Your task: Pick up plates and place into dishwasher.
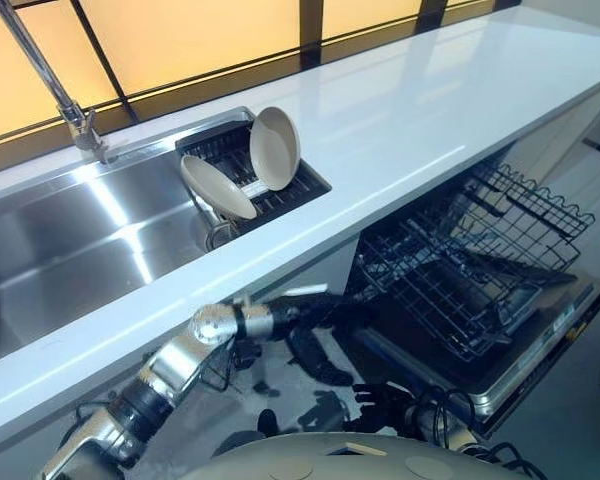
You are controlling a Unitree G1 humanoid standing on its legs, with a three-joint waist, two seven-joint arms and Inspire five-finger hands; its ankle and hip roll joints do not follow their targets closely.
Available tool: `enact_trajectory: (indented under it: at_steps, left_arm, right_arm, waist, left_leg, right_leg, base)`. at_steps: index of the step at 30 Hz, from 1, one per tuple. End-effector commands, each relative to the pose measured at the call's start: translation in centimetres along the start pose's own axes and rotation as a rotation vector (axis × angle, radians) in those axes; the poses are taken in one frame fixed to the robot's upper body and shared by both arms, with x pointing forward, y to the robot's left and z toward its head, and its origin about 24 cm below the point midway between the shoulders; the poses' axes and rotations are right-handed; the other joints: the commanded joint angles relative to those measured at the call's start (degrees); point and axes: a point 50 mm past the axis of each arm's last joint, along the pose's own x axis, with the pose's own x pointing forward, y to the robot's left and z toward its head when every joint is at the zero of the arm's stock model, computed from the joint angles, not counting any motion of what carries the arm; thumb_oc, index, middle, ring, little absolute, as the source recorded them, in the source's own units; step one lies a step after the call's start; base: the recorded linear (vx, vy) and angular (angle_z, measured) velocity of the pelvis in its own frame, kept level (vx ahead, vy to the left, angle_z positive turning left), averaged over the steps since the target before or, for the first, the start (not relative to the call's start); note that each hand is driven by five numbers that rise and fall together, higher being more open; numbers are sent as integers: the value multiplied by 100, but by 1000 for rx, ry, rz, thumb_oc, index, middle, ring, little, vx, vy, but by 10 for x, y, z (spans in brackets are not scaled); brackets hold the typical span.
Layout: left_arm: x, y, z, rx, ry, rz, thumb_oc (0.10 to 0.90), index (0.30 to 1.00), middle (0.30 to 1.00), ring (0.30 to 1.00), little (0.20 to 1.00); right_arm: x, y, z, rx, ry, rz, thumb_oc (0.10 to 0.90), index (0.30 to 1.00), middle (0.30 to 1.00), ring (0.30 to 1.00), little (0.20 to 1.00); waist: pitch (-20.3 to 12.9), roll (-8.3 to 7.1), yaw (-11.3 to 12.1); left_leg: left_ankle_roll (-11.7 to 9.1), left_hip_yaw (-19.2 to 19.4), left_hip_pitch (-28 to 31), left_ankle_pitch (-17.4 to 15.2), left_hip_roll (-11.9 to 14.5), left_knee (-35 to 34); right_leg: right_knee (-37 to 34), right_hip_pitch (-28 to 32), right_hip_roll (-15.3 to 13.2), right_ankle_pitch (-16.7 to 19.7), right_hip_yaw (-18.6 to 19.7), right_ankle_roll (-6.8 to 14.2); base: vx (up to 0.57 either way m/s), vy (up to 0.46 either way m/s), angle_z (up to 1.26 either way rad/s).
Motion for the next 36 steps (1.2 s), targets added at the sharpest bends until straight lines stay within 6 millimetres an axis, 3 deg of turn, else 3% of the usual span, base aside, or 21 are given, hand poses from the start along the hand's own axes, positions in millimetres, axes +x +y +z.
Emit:
enact_trajectory:
  at_steps: [1, 2, 5, 9, 14, 20, 24, 30, 33, 36]
  left_arm:
    - [16, 8, 93, 213, -398, -22, 800, 900, 900, 900, 900]
    - [14, 8, 110, 279, -450, 14, 800, 900, 900, 900, 900]
    - [6, 12, 131, 455, -512, 139, 800, 900, 900, 900, 900]
    - [-9, 30, 147, 605, -509, 338, 800, 900, 900, 900, 900]
    - [-51, 65, 161, 890, -404, 701, 800, 900, 900, 900, 900]
    - [-99, 98, 165, 1173, -87, 916, 800, 900, 900, 900, 900]
    - [-125, 112, 159, 1195, 69, 985, 800, 900, 900, 900, 900]
    - [-185, 122, 140, 1187, 194, 1197, 800, 900, 900, 900, 900]
    - [-199, 120, 137, 1124, 177, 1217, 800, 900, 900, 900, 900]
    - [-196, 118, 128, 1134, 234, 1174, 800, 900, 900, 900, 900]
  right_arm:
    - [7, 16, 20, 4, -84, 29, 800, 900, 900, 900, 900]
    - [7, 19, 18, 10, -76, 32, 800, 900, 900, 900, 900]
    - [7, 23, 15, 14, -67, 32, 800, 900, 900, 900, 900]
    - [7, 23, 12, 24, -61, 27, 800, 900, 900, 900, 900]
    - [4, 17, -3, 36, -28, 22, 800, 900, 900, 900, 900]
    - [-1, 9, -17, 41, 4, 9, 800, 900, 900, 900, 900]
    - [-3, 3, -23, 66, 8, -6, 800, 900, 900, 900, 900]
    - [-8, -6, -34, 78, 36, -33, 800, 900, 900, 900, 900]
    - [-11, -9, -39, 74, 51, -44, 800, 900, 900, 900, 900]
    - [-11, -13, -40, 86, 60, -63, 800, 900, 900, 900, 900]
  waist:
    - [-60, 43, 56]
    - [-80, 27, 60]
    - [-100, 11, 57]
    - [-138, -6, 67]
    - [-228, -16, 146]
    - [-282, 50, 231]
    - [-295, 95, 289]
    - [-231, 174, 402]
    - [-206, 210, 434]
    - [-197, 226, 472]
  left_leg:
    - [291, 327, 380, -860, -345, 37]
    - [287, 319, 381, -875, -348, 37]
    - [273, 302, 381, -881, -358, 37]
    - [262, 265, 393, -883, -377, 37]
    - [218, 216, 386, -861, -391, 37]
    - [203, 174, 372, -841, -411, 37]
    - [191, 151, 374, -821, -428, 37]
    - [178, 125, 349, -790, -439, 37]
    - [175, 89, 353, -785, -445, 37]
    - [180, 66, 358, -783, -444, 37]
  right_leg:
    - [181, -571, 188, 449, -44, 137]
    - [175, -565, 182, 448, -51, 135]
    - [152, -549, 182, 446, -55, 128]
    - [130, -515, 183, 426, -83, 125]
    - [99, -470, 180, 391, -174, 103]
    - [117, -465, 165, 348, -268, 99]
    - [112, -453, 148, 350, -294, 116]
    - [115, -463, 126, 341, -342, 114]
    - [151, -469, 117, 316, -374, 112]
    - [187, -474, 103, 293, -405, 114]
  base:
    - [14, -28, 4]
    - [13, -32, 3]
    - [0, 0, 0]
    - [0, 0, 0]
    - [12, 9, 3]
    - [12, 36, 9]
    - [22, 23, 5]
    - [-3, 36, 6]
    - [-2, 36, 1]
    - [8, 12, 5]
